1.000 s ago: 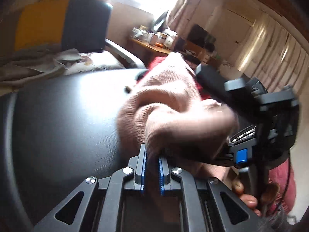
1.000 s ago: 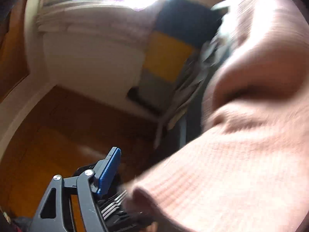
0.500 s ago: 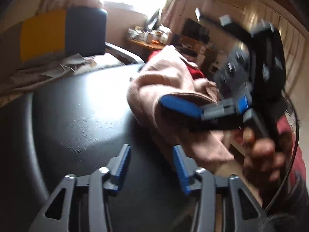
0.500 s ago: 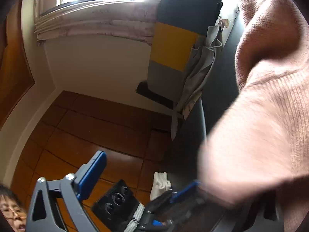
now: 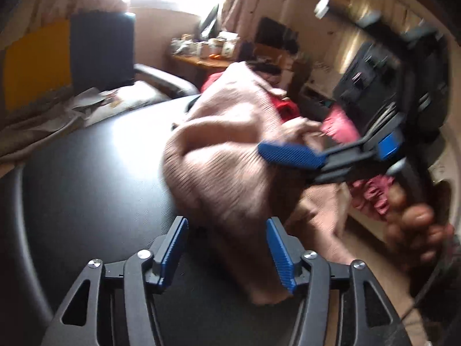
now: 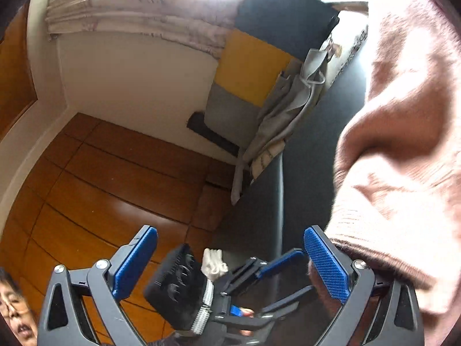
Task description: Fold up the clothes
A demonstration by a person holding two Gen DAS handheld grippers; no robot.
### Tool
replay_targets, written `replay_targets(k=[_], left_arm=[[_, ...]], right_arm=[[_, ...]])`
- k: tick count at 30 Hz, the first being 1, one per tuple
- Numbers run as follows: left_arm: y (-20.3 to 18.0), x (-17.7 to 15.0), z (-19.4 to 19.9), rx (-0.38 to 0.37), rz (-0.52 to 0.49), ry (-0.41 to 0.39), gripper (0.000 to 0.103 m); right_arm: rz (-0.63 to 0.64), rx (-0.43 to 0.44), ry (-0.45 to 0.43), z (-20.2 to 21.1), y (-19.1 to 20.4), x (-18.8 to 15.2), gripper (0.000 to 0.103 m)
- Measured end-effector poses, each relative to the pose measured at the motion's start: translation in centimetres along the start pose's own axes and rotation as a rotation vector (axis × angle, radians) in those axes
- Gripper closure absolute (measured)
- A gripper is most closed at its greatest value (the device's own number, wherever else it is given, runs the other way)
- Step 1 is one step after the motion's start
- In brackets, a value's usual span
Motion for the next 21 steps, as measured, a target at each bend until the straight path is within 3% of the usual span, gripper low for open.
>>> replay_targets(k=[3, 7, 12, 15, 17, 18, 20, 21], left_arm=[[-1.3, 0.4, -1.2, 0.01, -0.061, 0.025, 0.038], [-1.7, 0.9, -2.7, 0.134, -0.165, 0.013, 0.038], [0.3, 1.4, -6.3, 0.244, -0.146, 0.085, 0.038], [1.4, 1.5, -8.3, 0.281, -0.111, 0.13, 0.038], [1.7, 1.3, -9.1, 0.299, -0.104, 0.138, 0.039], [1.5, 1.1, -9.0, 0.301, -0.119, 0.119, 0.043], [1.8, 0.7, -8.5, 0.254, -0.075, 0.091, 0.076], [2.3, 0.6, -7.9, 0.213, -0.01, 0.078, 0.08]], right_arm=[[-0.023, 0.013, -0.013, 0.5, -1.4, 0.4, 0.0], [-0.034, 0.029, 0.028, 0.2, -2.1, 0.5, 0.0], [0.115, 0.021, 0.038, 2.9, 1.6, 1.2, 0.0], [0.163, -0.115, -0.038, 5.6, 1.0, 1.6, 0.0], [0.161, -0.258, -0.132, 7.8, -0.8, 2.2, 0.0], [0.157, -0.318, -0.173, 8.6, -1.7, 2.5, 0.0], [0.146, -0.401, -0.213, 9.3, -3.5, 2.9, 0.0], [0.161, -0.447, -0.211, 9.2, -4.2, 3.1, 0.0]])
Point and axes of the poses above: each gripper's, at about its wrist camera, not at the fingertips, and z roughly against the way its jaws point, y to its left, x to its top, the point moved 5 cm from there along -z, roughly the way its jaws point, and after that the axes turned 11 degrees about z, right-handed, at the moved point
